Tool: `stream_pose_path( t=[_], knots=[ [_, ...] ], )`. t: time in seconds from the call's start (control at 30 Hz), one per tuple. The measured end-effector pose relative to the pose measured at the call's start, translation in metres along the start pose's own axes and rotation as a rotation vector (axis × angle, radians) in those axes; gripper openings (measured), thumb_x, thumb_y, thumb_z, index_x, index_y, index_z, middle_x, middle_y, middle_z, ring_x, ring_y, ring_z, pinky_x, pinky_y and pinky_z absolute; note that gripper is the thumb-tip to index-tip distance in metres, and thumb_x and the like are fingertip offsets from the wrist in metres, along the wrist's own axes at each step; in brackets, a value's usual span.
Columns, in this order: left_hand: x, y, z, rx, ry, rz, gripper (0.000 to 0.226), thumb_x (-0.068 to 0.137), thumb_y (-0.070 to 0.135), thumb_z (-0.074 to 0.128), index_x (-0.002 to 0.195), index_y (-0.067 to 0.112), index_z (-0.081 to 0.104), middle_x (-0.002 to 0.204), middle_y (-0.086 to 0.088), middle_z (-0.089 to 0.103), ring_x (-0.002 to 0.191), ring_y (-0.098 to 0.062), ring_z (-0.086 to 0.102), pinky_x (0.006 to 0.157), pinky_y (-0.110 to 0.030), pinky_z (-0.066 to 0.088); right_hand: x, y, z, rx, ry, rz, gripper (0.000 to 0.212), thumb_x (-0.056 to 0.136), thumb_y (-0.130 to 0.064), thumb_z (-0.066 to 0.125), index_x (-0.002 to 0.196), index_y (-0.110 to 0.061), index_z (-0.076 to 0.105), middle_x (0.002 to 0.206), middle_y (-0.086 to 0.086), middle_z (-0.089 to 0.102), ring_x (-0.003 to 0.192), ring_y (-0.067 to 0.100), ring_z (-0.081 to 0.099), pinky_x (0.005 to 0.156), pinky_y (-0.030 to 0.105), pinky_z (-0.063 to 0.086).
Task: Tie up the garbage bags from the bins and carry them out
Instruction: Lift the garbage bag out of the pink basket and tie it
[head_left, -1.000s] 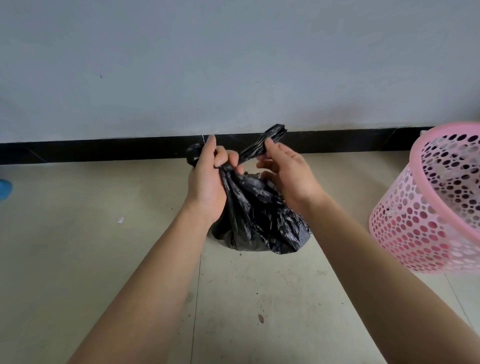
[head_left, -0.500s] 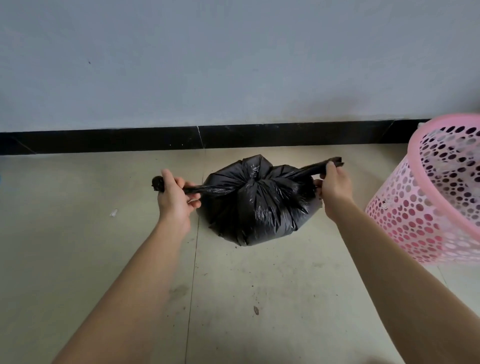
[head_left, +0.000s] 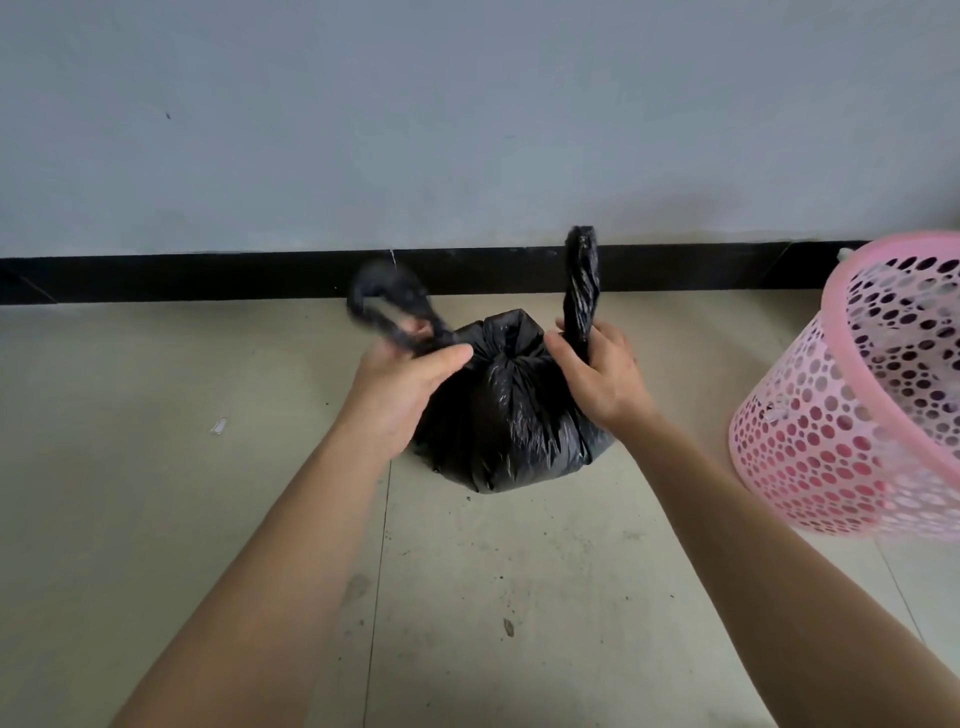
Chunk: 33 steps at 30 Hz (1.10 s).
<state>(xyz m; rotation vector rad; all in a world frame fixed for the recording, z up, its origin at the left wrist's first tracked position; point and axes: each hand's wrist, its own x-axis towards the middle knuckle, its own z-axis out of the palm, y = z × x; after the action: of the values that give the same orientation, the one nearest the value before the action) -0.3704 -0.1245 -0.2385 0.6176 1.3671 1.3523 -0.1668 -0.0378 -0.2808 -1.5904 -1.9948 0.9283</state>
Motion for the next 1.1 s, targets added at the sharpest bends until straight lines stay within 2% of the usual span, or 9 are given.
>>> stream_pose_path(
  t=[0.1, 0.3, 0.5, 0.57, 0.7, 0.83, 0.93, 1.03, 1.1],
  knots=[
    [-0.001, -0.003, 0.004, -0.22, -0.101, -0.029, 0.034, 0.087, -0.011, 0.063, 0.12, 0.0, 0.064, 0.117, -0.013, 0.072, 0.115, -0.024, 0.067, 0.102, -0.032, 0.052, 0.002, -0.001, 0.0, 0.058, -0.083, -0.031, 0.042, 0.098, -0.047, 0.051, 0.129, -0.019, 0.057, 0.125, 0.004, 0.06, 0.118, 0.02, 0.054, 0.097, 0.026, 0.036],
    [-0.001, -0.029, 0.006, 0.572, -0.009, 0.095, 0.027, 0.081, 0.034, 0.079, 0.106, 0.037, 0.069, 0.105, 0.015, 0.071, 0.101, -0.004, 0.065, 0.087, -0.025, 0.053, 0.002, 0.018, 0.004, 0.058, 0.042, 0.06, 0.042, 0.101, -0.048, 0.044, 0.1, -0.009, 0.06, 0.102, 0.008, 0.06, 0.096, 0.024, 0.058, 0.083, 0.032, 0.044],
    [0.005, -0.042, 0.006, 0.841, 0.102, 0.468, 0.027, 0.099, 0.036, 0.054, 0.091, 0.013, 0.067, 0.087, 0.005, 0.059, 0.092, -0.013, 0.056, 0.082, -0.034, 0.049, -0.005, 0.004, 0.006, -0.016, 0.349, -0.165, 0.034, 0.103, -0.033, 0.045, 0.086, -0.007, 0.058, 0.083, 0.002, 0.057, 0.082, 0.026, 0.054, 0.074, 0.041, 0.047],
    [0.004, -0.037, 0.012, 0.685, 0.168, 0.462, 0.038, 0.1, 0.04, 0.046, 0.084, 0.008, 0.059, 0.077, 0.001, 0.058, 0.078, -0.018, 0.055, 0.068, -0.042, 0.045, -0.007, -0.013, 0.005, 0.04, 0.403, -0.229, 0.031, 0.103, -0.028, 0.045, 0.09, -0.005, 0.061, 0.083, 0.003, 0.058, 0.082, 0.027, 0.055, 0.073, 0.039, 0.047],
    [0.002, -0.029, 0.022, 0.353, 0.103, 0.329, 0.049, 0.092, 0.053, 0.034, 0.103, 0.015, 0.064, 0.104, -0.012, 0.067, 0.103, -0.026, 0.062, 0.097, -0.053, 0.047, -0.003, -0.038, 0.007, 0.269, 0.303, -0.12, 0.038, 0.104, -0.039, 0.041, 0.089, -0.01, 0.06, 0.074, 0.009, 0.064, 0.067, 0.019, 0.058, 0.064, 0.038, 0.047],
    [-0.014, -0.03, 0.03, 0.586, -0.015, 0.576, 0.01, 0.093, 0.036, 0.062, 0.089, 0.038, 0.053, 0.082, 0.017, 0.059, 0.085, 0.007, 0.057, 0.082, -0.011, 0.046, -0.004, -0.035, 0.014, 0.302, 0.276, -0.095, 0.036, 0.104, -0.041, 0.039, 0.089, -0.015, 0.059, 0.074, 0.01, 0.066, 0.068, 0.023, 0.061, 0.065, 0.04, 0.049],
    [-0.008, -0.035, 0.028, 0.65, 0.208, 0.516, 0.027, 0.105, 0.034, 0.045, 0.092, 0.021, 0.065, 0.085, 0.008, 0.064, 0.073, -0.004, 0.056, 0.076, -0.031, 0.05, -0.006, -0.03, 0.015, 0.332, 0.282, -0.04, 0.037, 0.104, -0.042, 0.037, 0.091, -0.017, 0.06, 0.074, 0.008, 0.066, 0.066, 0.019, 0.06, 0.064, 0.033, 0.046],
    [0.0, -0.02, 0.032, 0.265, 0.387, 0.386, 0.047, 0.11, 0.029, 0.03, 0.088, 0.007, 0.066, 0.086, 0.001, 0.071, 0.079, 0.0, 0.064, 0.079, -0.014, 0.047, -0.004, -0.023, 0.017, 0.145, 0.247, 0.045, 0.041, 0.105, -0.045, 0.031, 0.099, -0.016, 0.06, 0.072, 0.003, 0.061, 0.067, 0.021, 0.06, 0.06, 0.034, 0.045],
    [0.002, -0.008, 0.04, -0.076, 0.353, 0.241, 0.047, 0.11, 0.031, 0.03, 0.084, 0.006, 0.06, 0.077, -0.004, 0.072, 0.082, -0.015, 0.07, 0.089, -0.026, 0.053, -0.006, -0.016, 0.021, -0.133, 0.186, 0.045, 0.041, 0.106, -0.042, 0.029, 0.106, -0.012, 0.057, 0.077, 0.003, 0.057, 0.072, 0.029, 0.06, 0.061, 0.034, 0.04]
  ],
)
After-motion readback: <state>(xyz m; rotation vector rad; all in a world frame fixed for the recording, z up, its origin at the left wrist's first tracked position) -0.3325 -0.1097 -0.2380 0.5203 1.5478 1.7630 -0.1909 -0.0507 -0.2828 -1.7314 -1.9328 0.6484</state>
